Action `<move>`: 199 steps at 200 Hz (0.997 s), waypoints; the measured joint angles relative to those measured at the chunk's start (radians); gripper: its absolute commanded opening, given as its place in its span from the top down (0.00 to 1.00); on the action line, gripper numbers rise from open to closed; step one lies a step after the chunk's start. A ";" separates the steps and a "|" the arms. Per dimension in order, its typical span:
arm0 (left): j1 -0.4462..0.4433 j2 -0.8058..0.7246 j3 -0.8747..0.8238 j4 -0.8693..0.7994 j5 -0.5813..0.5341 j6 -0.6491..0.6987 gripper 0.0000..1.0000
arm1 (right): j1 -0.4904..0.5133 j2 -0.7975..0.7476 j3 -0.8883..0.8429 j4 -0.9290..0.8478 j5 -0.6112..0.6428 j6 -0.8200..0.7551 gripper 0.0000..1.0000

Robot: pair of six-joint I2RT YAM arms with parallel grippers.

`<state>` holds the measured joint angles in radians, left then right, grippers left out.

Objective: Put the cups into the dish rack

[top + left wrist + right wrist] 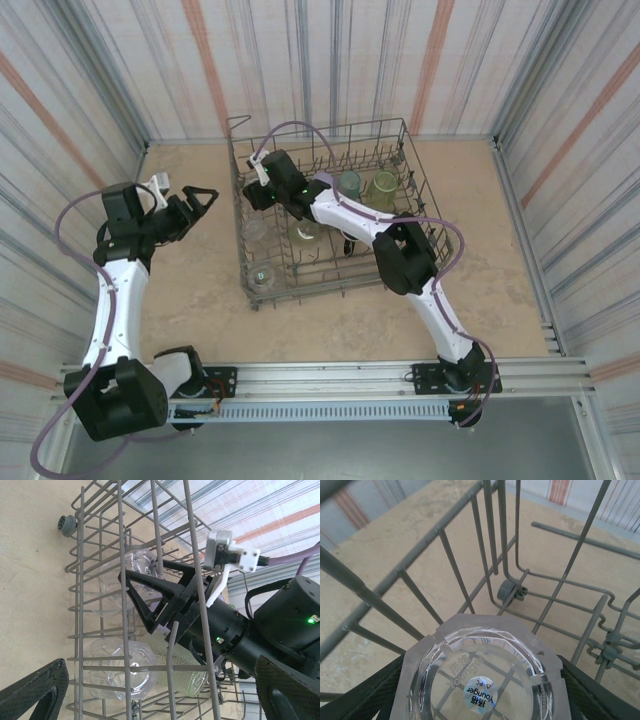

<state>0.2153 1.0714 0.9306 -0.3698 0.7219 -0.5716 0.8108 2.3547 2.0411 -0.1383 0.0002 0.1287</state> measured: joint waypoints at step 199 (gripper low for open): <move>0.011 -0.085 -0.013 -0.031 -0.080 0.025 0.01 | -0.019 -0.216 -0.026 -0.097 0.092 -0.003 0.01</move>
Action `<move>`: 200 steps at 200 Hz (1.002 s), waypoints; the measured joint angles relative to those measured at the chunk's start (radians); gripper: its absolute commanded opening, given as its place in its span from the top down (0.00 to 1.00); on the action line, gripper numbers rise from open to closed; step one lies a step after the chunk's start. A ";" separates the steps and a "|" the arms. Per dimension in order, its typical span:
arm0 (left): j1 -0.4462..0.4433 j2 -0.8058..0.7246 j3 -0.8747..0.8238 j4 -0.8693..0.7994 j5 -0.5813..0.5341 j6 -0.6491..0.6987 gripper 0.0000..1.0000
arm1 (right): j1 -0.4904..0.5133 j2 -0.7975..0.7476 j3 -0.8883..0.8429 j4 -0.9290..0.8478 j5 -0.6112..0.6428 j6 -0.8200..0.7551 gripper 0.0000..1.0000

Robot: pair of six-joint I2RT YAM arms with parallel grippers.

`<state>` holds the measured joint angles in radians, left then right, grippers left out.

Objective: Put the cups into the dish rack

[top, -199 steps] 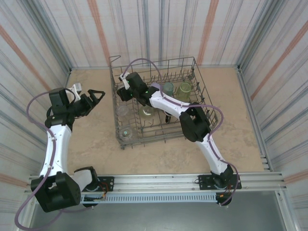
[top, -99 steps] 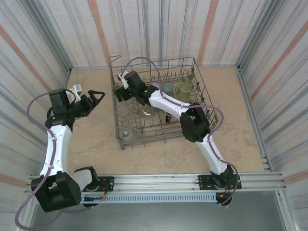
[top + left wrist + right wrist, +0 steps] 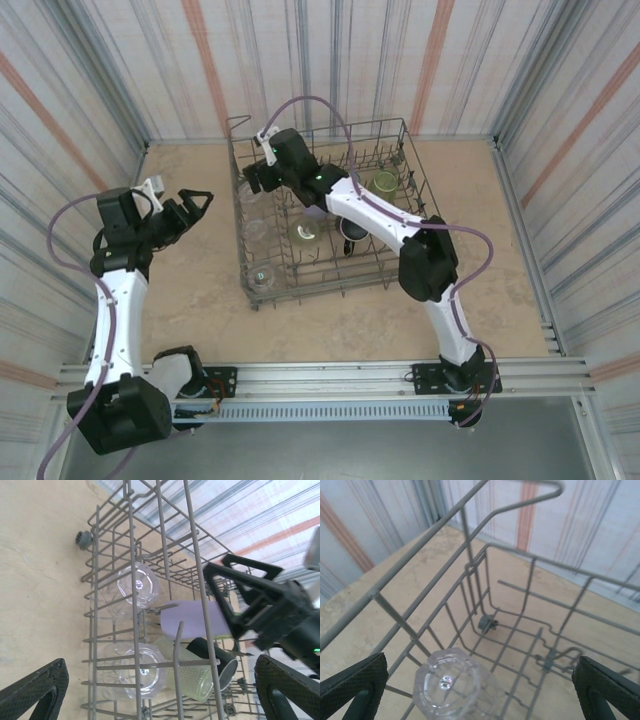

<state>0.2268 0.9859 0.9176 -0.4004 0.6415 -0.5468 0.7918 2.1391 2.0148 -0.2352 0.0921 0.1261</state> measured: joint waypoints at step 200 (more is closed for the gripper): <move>-0.056 -0.129 -0.311 0.091 -0.592 0.144 0.01 | -0.603 -0.791 -0.791 -0.062 0.019 0.078 0.01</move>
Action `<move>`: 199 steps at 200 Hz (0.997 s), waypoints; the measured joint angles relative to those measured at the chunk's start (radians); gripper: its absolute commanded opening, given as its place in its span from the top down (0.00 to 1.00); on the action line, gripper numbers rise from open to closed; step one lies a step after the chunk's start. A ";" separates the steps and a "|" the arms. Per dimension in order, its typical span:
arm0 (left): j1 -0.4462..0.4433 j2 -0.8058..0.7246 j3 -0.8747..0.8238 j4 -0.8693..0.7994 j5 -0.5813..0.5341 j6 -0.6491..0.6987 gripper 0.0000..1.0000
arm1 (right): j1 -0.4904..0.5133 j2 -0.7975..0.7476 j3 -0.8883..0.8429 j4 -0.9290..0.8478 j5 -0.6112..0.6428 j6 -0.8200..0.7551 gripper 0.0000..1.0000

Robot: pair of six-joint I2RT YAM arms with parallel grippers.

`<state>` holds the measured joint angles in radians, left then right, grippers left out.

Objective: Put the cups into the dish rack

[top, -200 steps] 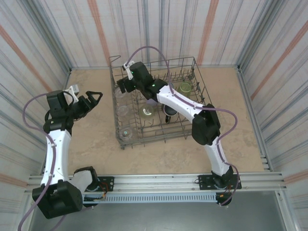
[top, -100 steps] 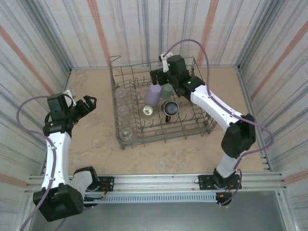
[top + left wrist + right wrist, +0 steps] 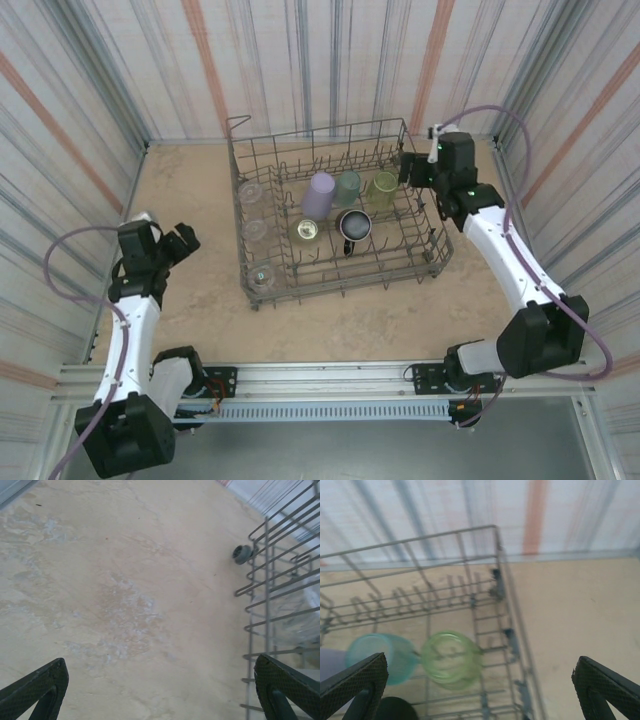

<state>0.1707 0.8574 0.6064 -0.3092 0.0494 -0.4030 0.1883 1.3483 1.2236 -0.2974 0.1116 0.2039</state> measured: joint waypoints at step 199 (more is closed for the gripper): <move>-0.241 0.192 -0.177 0.498 -0.449 0.157 0.01 | -0.390 -0.070 -0.748 0.662 -0.117 0.016 0.01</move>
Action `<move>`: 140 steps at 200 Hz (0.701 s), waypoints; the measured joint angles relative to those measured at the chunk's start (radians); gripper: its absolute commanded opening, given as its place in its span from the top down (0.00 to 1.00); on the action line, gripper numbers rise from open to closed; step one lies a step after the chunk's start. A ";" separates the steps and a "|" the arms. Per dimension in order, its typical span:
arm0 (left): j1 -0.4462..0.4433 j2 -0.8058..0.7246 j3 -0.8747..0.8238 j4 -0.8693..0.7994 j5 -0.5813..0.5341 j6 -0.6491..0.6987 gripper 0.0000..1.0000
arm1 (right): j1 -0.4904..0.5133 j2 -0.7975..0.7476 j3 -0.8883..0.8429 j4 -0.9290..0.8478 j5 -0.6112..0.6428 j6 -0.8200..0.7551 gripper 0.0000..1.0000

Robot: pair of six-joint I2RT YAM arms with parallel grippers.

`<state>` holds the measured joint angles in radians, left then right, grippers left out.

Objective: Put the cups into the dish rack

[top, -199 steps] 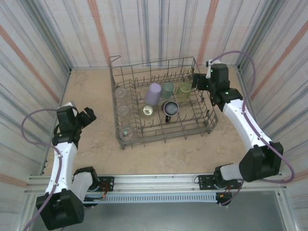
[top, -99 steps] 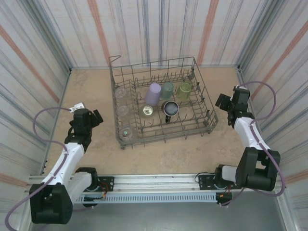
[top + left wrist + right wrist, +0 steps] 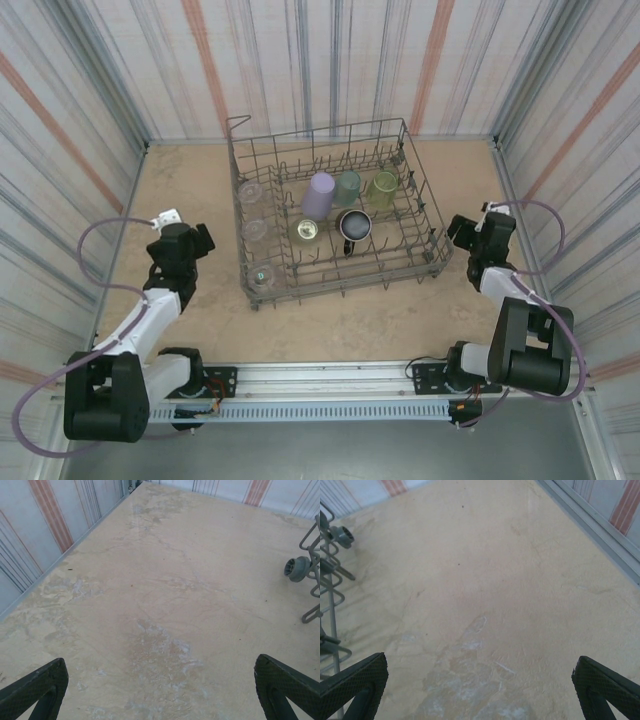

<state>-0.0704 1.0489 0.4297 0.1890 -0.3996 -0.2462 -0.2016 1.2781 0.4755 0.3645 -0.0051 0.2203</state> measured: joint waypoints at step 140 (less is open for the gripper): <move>-0.082 0.159 -0.201 0.561 0.070 0.306 0.01 | 0.164 0.238 -0.190 0.659 0.054 -0.099 0.01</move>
<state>-0.1528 1.2083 0.2287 0.7502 -0.3294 0.0601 -0.0376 1.5166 0.2859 1.0237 0.0486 0.1211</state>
